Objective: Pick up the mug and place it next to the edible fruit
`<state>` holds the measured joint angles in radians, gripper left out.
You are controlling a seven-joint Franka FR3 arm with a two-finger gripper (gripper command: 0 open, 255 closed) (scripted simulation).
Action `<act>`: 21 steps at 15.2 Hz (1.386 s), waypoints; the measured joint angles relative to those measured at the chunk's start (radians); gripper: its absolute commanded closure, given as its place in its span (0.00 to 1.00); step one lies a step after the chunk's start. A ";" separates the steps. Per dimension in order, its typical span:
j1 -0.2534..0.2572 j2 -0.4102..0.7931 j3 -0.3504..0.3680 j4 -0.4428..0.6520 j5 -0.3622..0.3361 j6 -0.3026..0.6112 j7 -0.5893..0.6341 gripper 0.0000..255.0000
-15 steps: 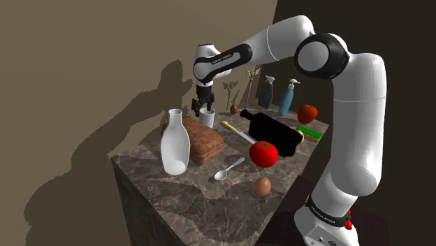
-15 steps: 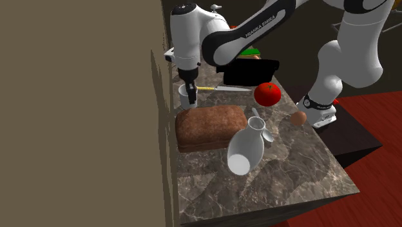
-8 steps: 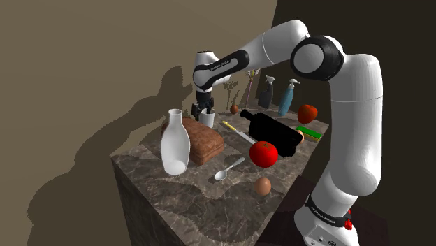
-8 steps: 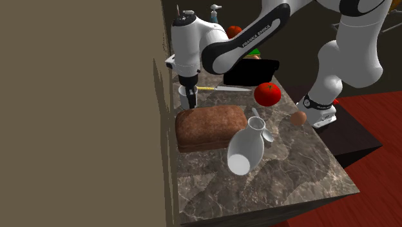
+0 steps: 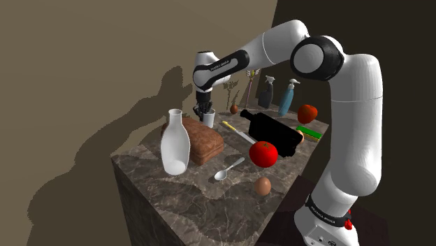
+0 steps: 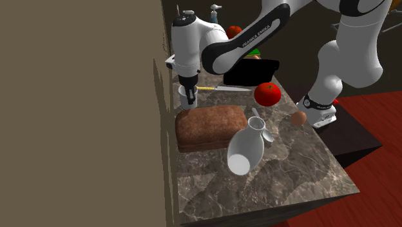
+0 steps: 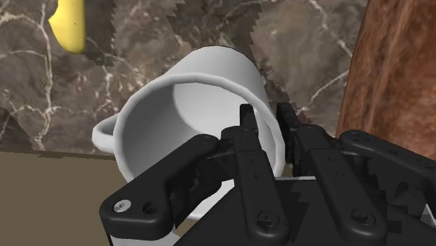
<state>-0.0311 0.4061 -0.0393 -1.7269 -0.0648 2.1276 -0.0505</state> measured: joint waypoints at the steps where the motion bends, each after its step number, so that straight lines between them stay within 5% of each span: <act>1: 0.000 0.000 0.000 0.000 0.000 0.000 0.000 1.00; 8: 0.000 -0.003 0.000 0.002 0.000 -0.005 -0.001 1.00; 21: 0.001 -0.061 0.000 0.090 0.002 -0.151 -0.010 1.00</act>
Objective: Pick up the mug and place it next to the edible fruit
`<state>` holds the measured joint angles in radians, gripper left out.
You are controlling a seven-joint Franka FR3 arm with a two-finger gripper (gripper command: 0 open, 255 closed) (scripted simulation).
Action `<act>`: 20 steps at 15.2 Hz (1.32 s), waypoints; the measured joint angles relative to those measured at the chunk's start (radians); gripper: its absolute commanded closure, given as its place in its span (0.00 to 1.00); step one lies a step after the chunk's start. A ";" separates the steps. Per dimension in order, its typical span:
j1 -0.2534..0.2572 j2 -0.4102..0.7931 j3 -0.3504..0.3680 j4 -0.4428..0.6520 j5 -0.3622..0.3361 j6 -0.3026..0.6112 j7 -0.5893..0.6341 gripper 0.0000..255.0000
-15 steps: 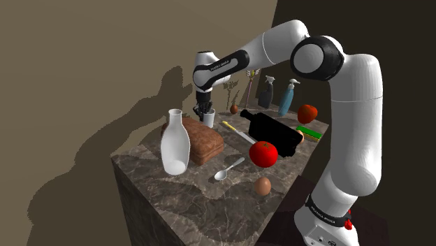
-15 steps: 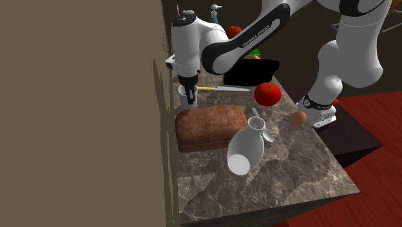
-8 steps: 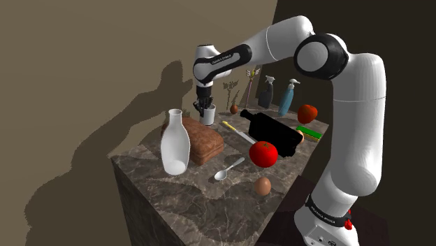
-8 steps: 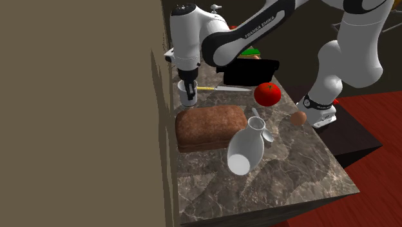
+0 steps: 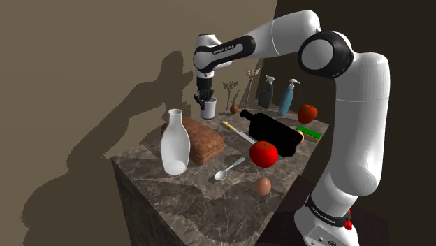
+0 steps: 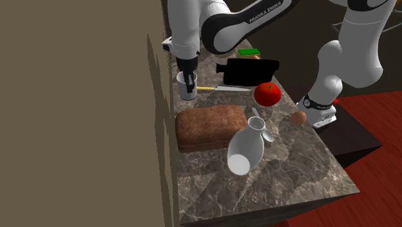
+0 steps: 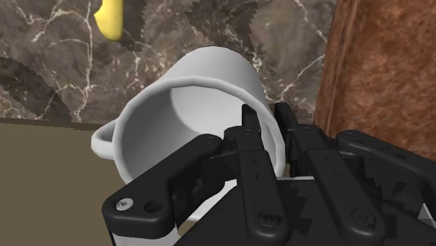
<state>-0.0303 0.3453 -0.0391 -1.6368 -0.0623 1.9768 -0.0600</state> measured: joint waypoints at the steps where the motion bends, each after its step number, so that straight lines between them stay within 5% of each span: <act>1: 0.000 -0.004 0.000 0.007 0.000 -0.011 -0.001 1.00; 20: 0.000 -0.022 0.000 0.237 0.004 -0.258 -0.016 1.00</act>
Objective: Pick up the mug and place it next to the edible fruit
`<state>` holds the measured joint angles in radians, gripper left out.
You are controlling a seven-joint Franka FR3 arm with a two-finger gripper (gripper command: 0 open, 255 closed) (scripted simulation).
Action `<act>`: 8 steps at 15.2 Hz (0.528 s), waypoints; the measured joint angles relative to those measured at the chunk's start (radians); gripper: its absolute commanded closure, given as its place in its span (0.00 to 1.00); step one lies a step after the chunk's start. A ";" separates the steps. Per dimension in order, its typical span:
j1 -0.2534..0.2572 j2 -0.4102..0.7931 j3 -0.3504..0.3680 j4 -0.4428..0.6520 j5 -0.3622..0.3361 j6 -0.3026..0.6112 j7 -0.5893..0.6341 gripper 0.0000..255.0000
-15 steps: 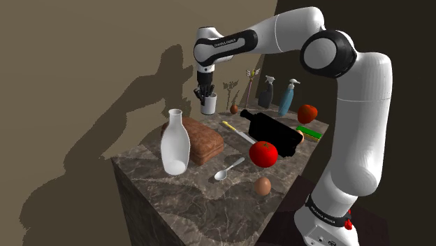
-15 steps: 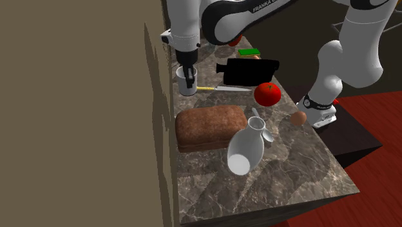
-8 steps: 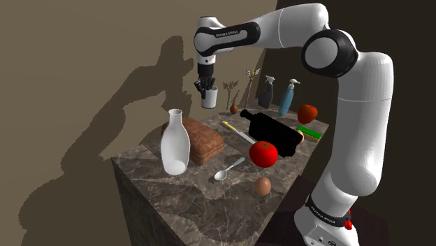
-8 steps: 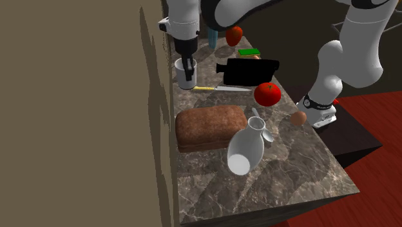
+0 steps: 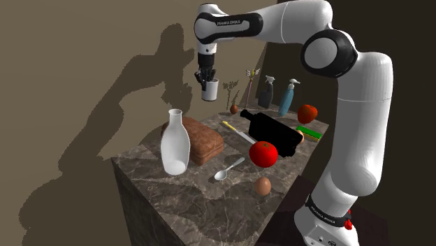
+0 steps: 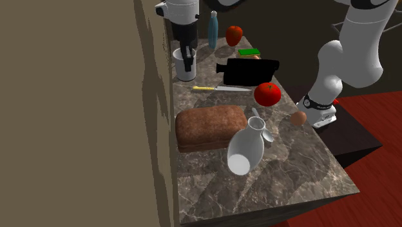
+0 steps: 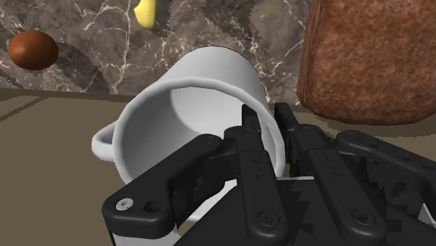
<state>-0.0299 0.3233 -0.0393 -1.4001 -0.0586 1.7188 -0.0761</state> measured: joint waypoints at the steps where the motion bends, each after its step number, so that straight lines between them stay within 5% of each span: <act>1: 0.000 -0.001 0.000 0.013 0.000 -0.014 -0.001 1.00; 8: -0.012 -0.018 -0.006 0.060 0.002 -0.077 -0.022 1.00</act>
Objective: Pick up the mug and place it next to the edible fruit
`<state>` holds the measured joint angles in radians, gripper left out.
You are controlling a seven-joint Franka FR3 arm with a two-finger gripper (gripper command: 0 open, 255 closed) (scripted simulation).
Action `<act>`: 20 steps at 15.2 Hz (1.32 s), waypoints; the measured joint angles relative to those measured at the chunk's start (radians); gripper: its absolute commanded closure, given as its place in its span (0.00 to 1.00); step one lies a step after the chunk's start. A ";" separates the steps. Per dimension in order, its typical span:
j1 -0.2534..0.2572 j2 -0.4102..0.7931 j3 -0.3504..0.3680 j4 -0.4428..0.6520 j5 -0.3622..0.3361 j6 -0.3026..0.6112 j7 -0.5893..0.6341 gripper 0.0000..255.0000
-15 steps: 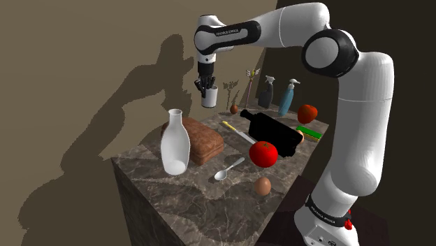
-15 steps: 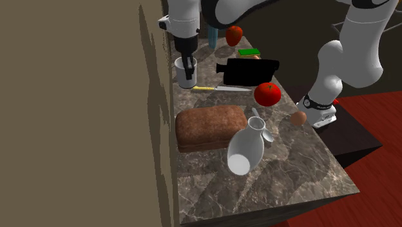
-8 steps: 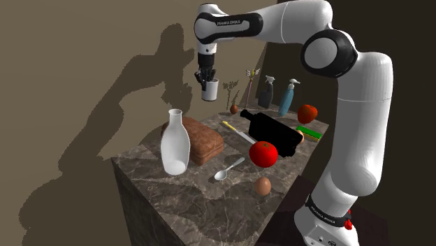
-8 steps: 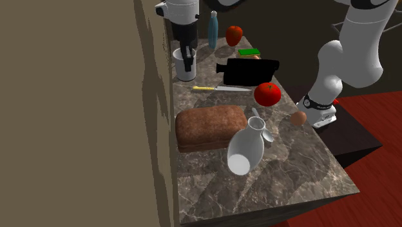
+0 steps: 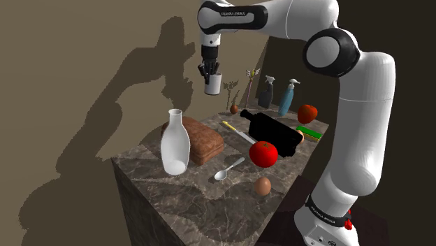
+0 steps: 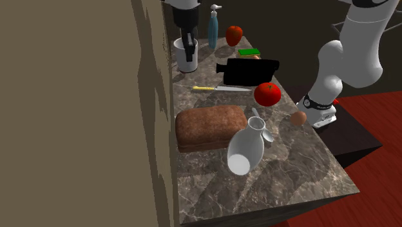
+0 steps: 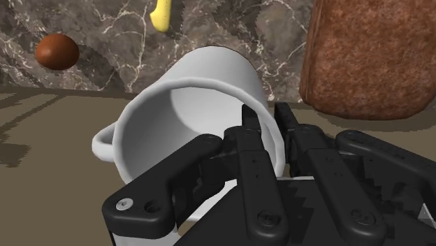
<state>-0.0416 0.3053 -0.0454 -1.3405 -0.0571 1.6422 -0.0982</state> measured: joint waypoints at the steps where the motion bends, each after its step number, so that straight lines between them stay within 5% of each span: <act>1: -0.013 -0.010 -0.007 -0.015 0.001 0.006 -0.020 1.00; 9: -0.110 -0.159 -0.069 -0.221 0.003 0.073 -0.175 1.00; 20: -0.242 -0.237 -0.177 -0.324 0.005 0.114 -0.413 1.00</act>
<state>-0.2834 0.0679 -0.2219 -1.6649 -0.0518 1.7566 -0.5116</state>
